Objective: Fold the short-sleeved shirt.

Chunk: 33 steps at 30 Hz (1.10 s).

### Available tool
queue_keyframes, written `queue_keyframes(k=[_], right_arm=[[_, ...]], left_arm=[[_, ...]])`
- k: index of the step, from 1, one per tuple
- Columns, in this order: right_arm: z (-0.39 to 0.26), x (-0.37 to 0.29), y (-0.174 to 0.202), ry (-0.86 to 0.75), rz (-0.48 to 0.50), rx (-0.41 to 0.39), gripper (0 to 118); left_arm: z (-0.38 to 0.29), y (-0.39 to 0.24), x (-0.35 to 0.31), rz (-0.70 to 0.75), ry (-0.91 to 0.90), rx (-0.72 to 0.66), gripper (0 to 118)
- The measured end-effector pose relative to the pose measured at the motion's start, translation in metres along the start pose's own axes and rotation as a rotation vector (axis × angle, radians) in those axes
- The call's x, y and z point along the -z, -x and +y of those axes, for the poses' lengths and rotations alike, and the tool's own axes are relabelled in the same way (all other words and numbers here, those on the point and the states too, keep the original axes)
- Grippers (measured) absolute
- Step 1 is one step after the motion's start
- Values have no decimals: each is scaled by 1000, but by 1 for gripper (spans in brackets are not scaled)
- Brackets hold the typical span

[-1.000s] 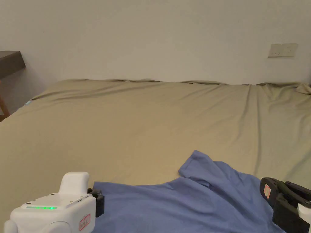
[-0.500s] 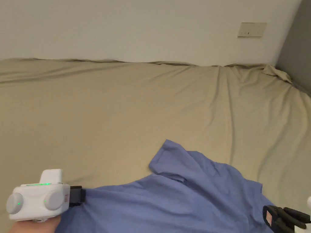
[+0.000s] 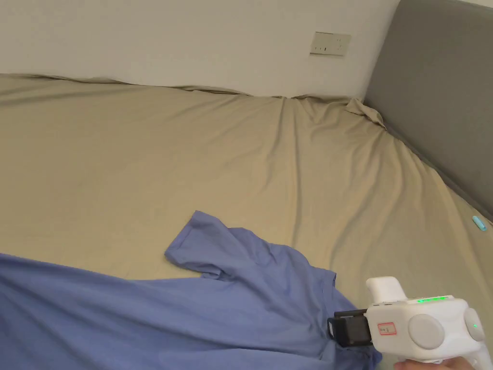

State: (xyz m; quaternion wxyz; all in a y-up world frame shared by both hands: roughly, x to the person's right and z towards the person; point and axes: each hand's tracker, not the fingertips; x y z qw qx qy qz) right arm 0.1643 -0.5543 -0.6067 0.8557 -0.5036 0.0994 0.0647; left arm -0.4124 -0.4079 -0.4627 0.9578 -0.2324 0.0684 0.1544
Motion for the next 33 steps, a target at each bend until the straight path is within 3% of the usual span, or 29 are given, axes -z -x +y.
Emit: queue_keyframes(k=[1,2,3,4,5,6,7,8,11,13,15,17,18,19,23,27,30,33], right_arm=[[11,-1,0,1,5,9,79],[13,-2,2,-7,9,21,34],[12,-4,5,-4,31,38,14],[10,-8,12,-18,79,53,13],[11,-20,22,-61,11,41,13],[11,-31,32,-85,-34,-30,13],[10,-45,40,-125,-26,-89,13],[9,-64,46,-193,20,-95,13],[18,-128,54,-351,143,-28,13],[33,-175,54,-473,132,11,13],[56,-214,53,-548,156,5,13],[85,-243,50,-581,177,-2,13],[103,-258,50,-586,159,-6,13],[120,-271,51,-618,107,-4,13],[187,-313,62,-659,33,0,13],[266,-326,83,-616,-213,-152,13],[310,-326,88,-563,-251,-140,13],[341,-327,97,-549,-326,-209,13]], left_arm=[[2,2,-7,4,3,-7,0],[6,6,-7,13,2,-26,0],[6,9,-10,16,0,-35,0],[6,13,-13,22,-3,-46,0],[1,14,-14,6,93,-69,0],[-1,14,-13,11,96,-72,0],[5,18,-19,98,24,66,0],[5,18,-24,94,22,59,0],[17,27,-44,4,-53,-80,0],[42,28,-55,-37,-122,-127,0],[76,26,-70,17,-244,-68,0],[117,33,-82,-6,-332,-104,0],[137,38,-84,-40,-375,-151,0],[160,37,-84,-166,-545,-402,0],[230,27,-86,-81,-623,-280,0],[290,8,-72,-61,-602,-252,0],[317,-6,-58,13,-591,-192,0],[333,-14,-39,82,-573,-78,0]])
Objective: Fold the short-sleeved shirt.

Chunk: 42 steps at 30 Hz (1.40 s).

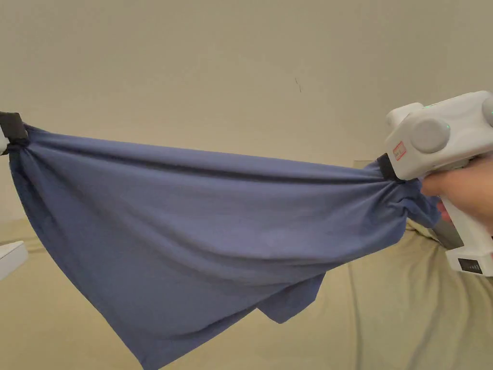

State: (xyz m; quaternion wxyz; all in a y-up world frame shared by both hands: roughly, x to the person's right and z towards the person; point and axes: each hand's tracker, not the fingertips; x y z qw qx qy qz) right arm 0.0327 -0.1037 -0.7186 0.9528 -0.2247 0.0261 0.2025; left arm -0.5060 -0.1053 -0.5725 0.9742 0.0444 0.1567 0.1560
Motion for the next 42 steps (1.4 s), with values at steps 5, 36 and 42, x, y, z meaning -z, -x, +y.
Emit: queue_keyframes(k=[5,36,42], right_arm=[[31,19,8,26,-19,12,13],[-454,-36,90,514,363,355,13],[-486,-51,100,632,397,319,13]], left_arm=[[-8,-13,28,62,80,42,0],[-318,166,-204,-35,797,-63,0],[-347,188,-235,9,901,-79,0]])
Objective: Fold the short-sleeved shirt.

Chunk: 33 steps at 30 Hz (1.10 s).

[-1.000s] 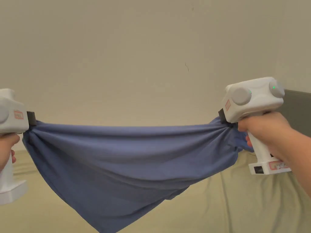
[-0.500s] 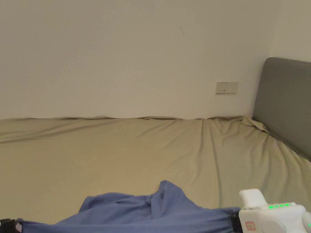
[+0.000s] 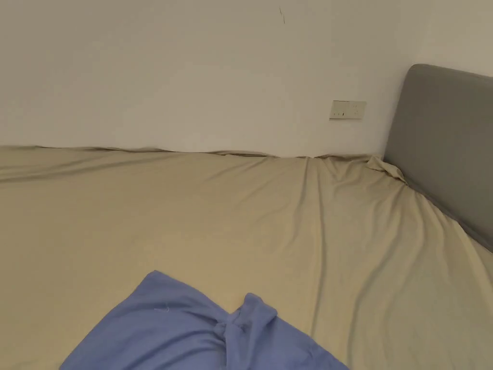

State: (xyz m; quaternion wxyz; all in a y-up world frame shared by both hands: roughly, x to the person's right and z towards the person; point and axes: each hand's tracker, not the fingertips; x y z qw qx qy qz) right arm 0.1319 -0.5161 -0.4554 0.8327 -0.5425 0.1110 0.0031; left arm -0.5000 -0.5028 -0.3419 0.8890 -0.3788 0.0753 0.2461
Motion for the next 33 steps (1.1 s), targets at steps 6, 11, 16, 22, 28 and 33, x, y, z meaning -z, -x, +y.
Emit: queue_keyframes(k=[6,11,16,22,28,33], right_arm=[[0,23,5,43,-35,-30,13],[1,27,6,41,-42,-62,16],[24,-57,17,-219,-56,-123,115],[14,-162,60,-582,129,-53,118],[-17,-162,125,-566,151,-119,3],[-13,-149,125,-550,210,-228,3]], left_arm=[[-18,25,34,128,106,30,0],[-18,31,35,171,74,102,25],[8,-12,-57,-68,-95,-1,118],[-37,-103,-162,98,-313,278,118],[-79,-63,-102,179,-121,89,0],[-58,-32,-55,271,-94,142,16]])
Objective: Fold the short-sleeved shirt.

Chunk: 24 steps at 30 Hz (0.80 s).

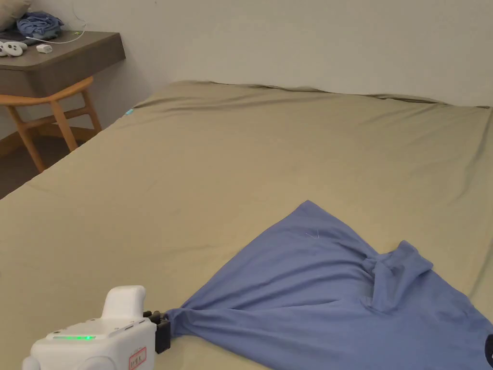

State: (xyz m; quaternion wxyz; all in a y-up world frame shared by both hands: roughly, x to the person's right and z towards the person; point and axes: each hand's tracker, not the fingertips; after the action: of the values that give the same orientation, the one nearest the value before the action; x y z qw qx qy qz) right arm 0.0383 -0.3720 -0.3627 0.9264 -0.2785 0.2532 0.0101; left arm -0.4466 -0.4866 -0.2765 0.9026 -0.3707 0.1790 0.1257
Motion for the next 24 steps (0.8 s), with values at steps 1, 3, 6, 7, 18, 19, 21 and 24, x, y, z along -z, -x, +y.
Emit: queue_keyframes(k=[1,3,6,7,18,19,21,24], right_arm=[[0,3,-7,-4,-2,0,3],[3,6,-15,-11,-13,23,3],[3,12,-34,11,-39,122,3],[3,14,-38,15,-43,120,3],[29,147,-159,243,-143,32,116],[27,176,-171,319,-149,22,116],[16,215,-188,355,-167,-18,117],[-14,272,-201,560,-217,-105,117]], left_arm=[[5,3,17,8,23,50,67],[13,-6,56,86,174,112,118],[18,-12,92,56,298,154,118],[20,-16,97,68,366,145,118],[29,-45,53,-132,193,87,2],[30,-46,50,-162,188,54,2],[32,-44,44,-182,184,22,2],[33,-55,24,-171,169,-12,2]])
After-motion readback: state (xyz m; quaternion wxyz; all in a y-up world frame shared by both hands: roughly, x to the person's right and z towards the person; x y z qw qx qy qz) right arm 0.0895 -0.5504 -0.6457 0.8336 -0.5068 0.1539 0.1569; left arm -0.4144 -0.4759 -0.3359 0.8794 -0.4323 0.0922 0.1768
